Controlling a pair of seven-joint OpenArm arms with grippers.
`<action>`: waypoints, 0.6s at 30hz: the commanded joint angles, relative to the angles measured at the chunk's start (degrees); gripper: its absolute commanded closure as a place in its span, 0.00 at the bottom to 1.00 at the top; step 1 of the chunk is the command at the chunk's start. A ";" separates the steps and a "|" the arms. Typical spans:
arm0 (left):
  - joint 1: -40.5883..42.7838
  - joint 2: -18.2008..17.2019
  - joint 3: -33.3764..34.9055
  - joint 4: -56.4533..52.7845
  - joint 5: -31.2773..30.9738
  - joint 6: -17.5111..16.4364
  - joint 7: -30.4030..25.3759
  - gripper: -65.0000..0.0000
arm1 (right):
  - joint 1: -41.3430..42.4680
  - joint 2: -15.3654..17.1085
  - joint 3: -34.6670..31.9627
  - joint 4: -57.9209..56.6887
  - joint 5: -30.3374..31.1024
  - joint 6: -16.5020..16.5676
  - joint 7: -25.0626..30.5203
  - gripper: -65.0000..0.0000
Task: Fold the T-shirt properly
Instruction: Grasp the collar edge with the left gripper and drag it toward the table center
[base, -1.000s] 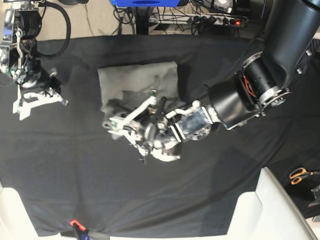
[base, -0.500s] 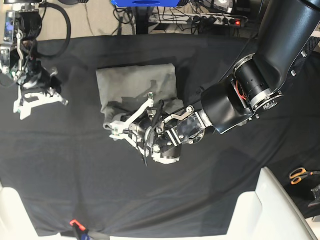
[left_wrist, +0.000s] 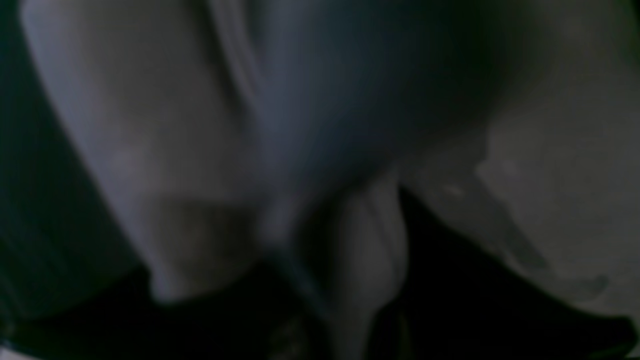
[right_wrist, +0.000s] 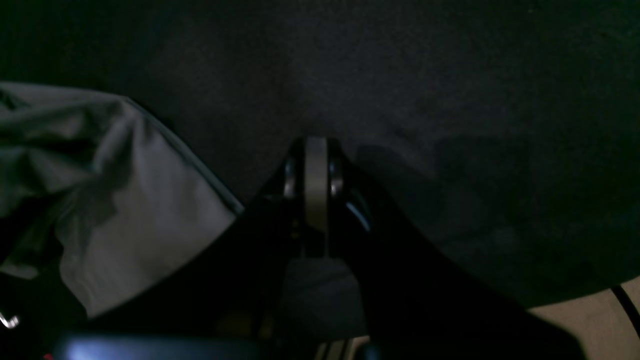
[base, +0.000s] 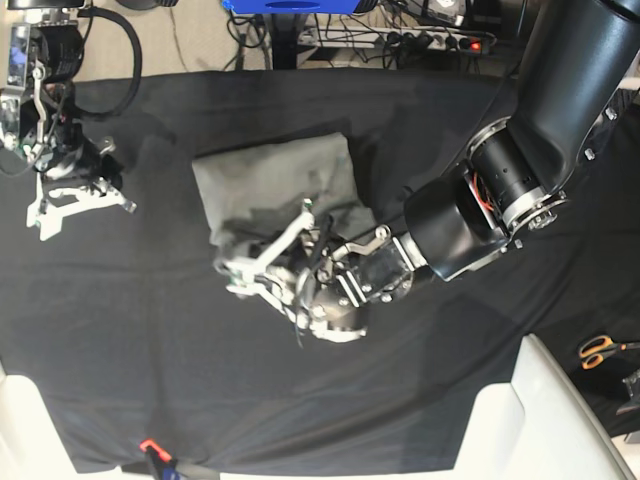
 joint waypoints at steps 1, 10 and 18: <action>-1.70 0.39 -0.46 0.16 0.06 0.34 -0.43 0.60 | 0.24 0.50 0.00 0.94 0.00 0.24 0.66 0.99; -3.02 1.00 -0.46 -0.01 0.06 0.34 -0.25 0.26 | -0.29 0.50 -0.09 0.94 0.00 0.41 0.57 0.99; -7.59 1.88 -0.55 0.07 -0.38 0.34 -0.25 0.22 | -0.73 0.59 -1.50 0.94 0.00 0.50 0.57 0.99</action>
